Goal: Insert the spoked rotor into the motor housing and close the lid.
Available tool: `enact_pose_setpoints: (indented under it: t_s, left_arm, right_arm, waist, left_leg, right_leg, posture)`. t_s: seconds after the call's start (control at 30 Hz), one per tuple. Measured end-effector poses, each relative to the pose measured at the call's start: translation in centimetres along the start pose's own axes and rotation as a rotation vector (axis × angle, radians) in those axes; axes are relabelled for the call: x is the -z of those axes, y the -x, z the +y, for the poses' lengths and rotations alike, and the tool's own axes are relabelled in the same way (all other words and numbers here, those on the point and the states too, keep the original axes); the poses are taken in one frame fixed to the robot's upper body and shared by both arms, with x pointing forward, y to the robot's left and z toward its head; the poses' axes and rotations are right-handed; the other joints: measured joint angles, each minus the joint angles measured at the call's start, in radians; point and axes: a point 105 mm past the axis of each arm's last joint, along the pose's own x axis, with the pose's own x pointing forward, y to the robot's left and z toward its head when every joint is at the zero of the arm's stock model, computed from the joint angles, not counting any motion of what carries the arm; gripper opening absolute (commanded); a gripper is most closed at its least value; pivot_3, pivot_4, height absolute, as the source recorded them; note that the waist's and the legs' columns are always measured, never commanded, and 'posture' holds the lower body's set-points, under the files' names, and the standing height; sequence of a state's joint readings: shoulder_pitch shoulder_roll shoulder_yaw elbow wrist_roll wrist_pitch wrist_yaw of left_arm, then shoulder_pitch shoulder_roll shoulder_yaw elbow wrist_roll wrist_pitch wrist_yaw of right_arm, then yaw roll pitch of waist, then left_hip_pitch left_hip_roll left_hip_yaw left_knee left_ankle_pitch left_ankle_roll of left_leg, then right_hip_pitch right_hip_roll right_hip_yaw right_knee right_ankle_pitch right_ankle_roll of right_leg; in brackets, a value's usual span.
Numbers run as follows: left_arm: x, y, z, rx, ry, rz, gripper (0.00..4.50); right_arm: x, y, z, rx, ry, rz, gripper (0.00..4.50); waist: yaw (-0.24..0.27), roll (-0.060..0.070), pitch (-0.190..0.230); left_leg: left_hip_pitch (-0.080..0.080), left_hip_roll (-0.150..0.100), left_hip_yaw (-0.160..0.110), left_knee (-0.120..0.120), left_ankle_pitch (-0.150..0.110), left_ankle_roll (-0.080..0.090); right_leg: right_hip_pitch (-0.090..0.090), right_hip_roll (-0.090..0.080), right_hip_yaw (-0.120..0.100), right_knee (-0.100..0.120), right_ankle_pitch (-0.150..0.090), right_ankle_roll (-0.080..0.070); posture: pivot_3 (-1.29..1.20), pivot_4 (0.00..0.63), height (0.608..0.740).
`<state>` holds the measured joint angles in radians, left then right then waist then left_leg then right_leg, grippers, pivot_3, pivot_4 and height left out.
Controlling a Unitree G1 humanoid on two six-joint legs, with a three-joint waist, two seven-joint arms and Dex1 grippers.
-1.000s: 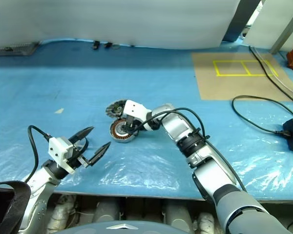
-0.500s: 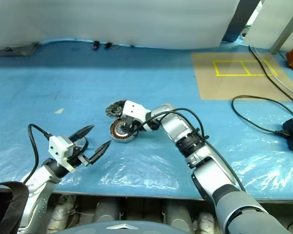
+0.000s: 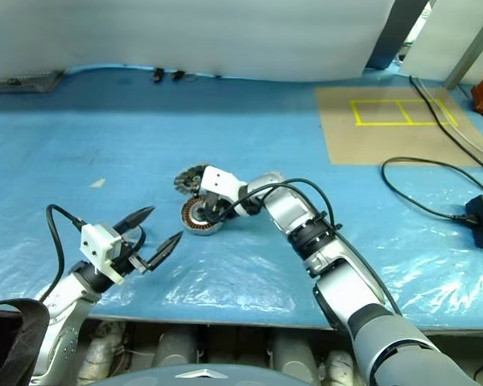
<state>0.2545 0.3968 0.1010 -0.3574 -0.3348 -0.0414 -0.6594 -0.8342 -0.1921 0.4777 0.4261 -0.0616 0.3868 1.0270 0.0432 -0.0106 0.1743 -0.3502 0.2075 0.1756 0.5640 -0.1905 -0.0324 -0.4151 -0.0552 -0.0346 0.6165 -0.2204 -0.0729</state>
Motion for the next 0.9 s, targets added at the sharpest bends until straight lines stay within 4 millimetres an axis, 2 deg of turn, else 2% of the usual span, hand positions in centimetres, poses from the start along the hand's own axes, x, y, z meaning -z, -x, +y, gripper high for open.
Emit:
enact_pose_setpoints:
  t_s: [0.03,0.13,0.17,0.23,0.4,0.47,0.5,0.67,0.9]
  left_arm:
    - [0.0,0.0,0.0,0.001,0.000,0.001,4.50]
    - [0.0,0.0,0.0,0.005,-0.001,0.000,4.50]
    - [0.0,-0.1,0.0,0.008,-0.001,0.001,4.50]
    - [0.1,-0.1,0.1,0.013,-0.002,0.005,4.50]
    - [0.1,-0.8,0.3,0.028,-0.005,-0.003,4.50]
    - [0.0,-0.9,0.2,0.039,-0.006,-0.005,4.50]
    - [0.1,-0.9,0.2,0.042,-0.005,-0.004,4.50]
    - [0.2,-0.8,0.2,0.045,-0.003,0.002,4.50]
    - [0.4,-0.8,0.2,0.044,0.000,0.007,4.50]
  right_arm:
    - [0.1,0.1,-0.1,0.003,-0.007,0.000,3.40]
    - [0.0,0.2,-0.2,-0.004,-0.048,-0.019,3.40]
    - [-0.1,0.5,-0.3,-0.002,-0.073,-0.028,3.22]
    - [-0.3,0.8,-0.6,0.001,-0.118,-0.047,2.72]
    - [-1.1,0.7,-0.7,0.002,-0.175,-0.081,0.88]
    - [-1.3,0.5,-0.7,0.008,-0.181,-0.088,0.23]
    - [-1.4,0.4,-0.7,0.012,-0.182,-0.093,0.05]
    - [-1.5,-0.1,-0.6,0.033,-0.193,-0.102,0.05]
    - [-0.4,-0.6,-0.1,0.033,-0.197,-0.064,0.05]
  waist:
    - [0.000,0.000,0.000]
    - [0.000,0.000,0.000]
    - [0.001,0.000,0.000]
    - [0.001,0.000,0.000]
    - [-0.001,0.000,0.000]
    - [-0.002,0.000,0.000]
    - [-0.002,0.000,0.000]
    - [0.000,0.000,0.000]
    - [0.000,0.000,0.000]
  left_leg:
    - [0.000,0.000,0.000,0.000,0.000,0.000]
    - [0.000,0.000,0.000,0.000,0.000,0.000]
    - [0.000,0.000,0.000,0.000,0.000,0.000]
    - [-0.001,0.000,0.000,0.000,0.000,0.000]
    - [-0.001,0.000,0.000,0.000,0.000,0.000]
    - [-0.001,0.000,0.000,0.000,0.000,0.000]
    - [-0.002,0.000,0.000,0.000,0.000,0.000]
    - [-0.002,0.000,0.000,0.000,0.000,0.000]
    - [-0.002,0.000,0.000,0.000,0.000,0.000]
  right_leg:
    - [0.000,0.000,0.000,0.000,0.000,0.000]
    - [0.000,0.000,0.000,0.000,0.000,0.000]
    - [0.000,0.000,0.000,0.000,0.000,0.000]
    - [-0.001,0.000,0.000,0.000,0.000,0.000]
    - [-0.002,0.000,0.000,0.001,0.000,0.000]
    - [-0.003,0.000,0.002,0.002,0.000,0.000]
    - [-0.004,0.000,0.002,0.002,0.000,0.000]
    - [-0.004,0.000,0.002,0.002,0.000,0.000]
    - [-0.004,0.000,0.002,0.002,0.000,0.000]
  posture:
    - [0.00,0.150,0.740]
    - [0.00,0.150,0.740]
    - [0.00,0.150,0.740]
    - [0.00,0.150,0.740]
    - [0.00,0.150,0.740]
    - [0.00,0.150,0.740]
    - [0.00,0.150,0.740]
    - [0.00,0.150,0.740]
    - [0.00,0.150,0.740]
